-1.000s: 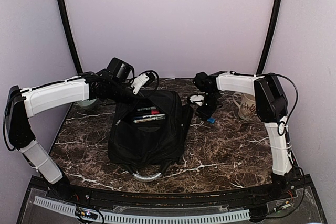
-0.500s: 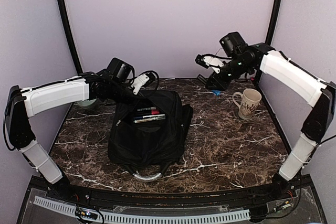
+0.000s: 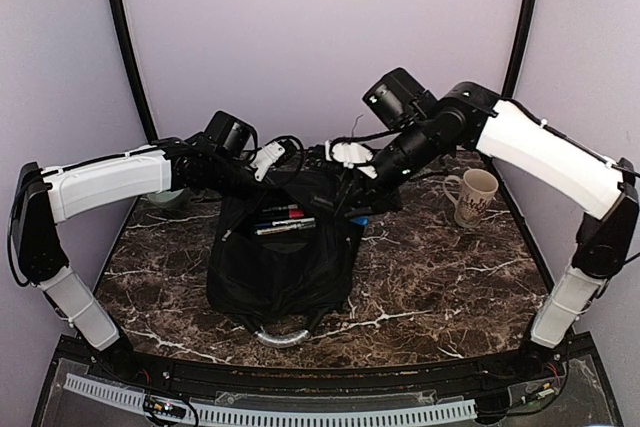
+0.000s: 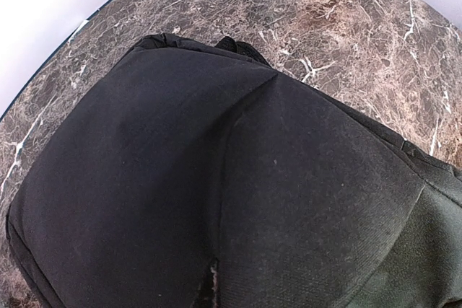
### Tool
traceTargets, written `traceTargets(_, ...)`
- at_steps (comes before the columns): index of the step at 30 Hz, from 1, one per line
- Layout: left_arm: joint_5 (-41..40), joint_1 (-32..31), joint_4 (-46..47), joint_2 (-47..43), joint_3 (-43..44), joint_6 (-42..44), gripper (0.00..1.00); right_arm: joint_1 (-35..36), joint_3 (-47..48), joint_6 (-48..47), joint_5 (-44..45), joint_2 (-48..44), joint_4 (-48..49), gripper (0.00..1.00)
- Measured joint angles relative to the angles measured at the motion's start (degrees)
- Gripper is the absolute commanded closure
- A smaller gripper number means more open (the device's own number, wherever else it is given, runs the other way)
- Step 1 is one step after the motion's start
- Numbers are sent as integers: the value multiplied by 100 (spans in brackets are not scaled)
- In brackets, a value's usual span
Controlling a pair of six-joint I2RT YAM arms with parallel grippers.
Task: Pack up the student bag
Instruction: Place the pen in the lower front pocket of the bag.
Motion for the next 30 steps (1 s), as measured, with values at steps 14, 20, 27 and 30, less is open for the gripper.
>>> traceTargets(14, 24, 0, 0, 0, 0, -35, 100, 1453, 1010, -105, 1443, 1735, 363, 83)
traceTargets(20, 55, 7, -2, 0, 0, -37, 100, 1453, 1137, -107, 2391, 2205, 713, 83)
traceTargets(27, 79, 11, -4, 0, 2, -37, 100, 1453, 1086, -284, 3504, 2647, 1248, 85)
traceTargets(30, 79, 11, -4, 0, 2, -37, 100, 1451, 990, -409, 3967, 2817, 1495, 85)
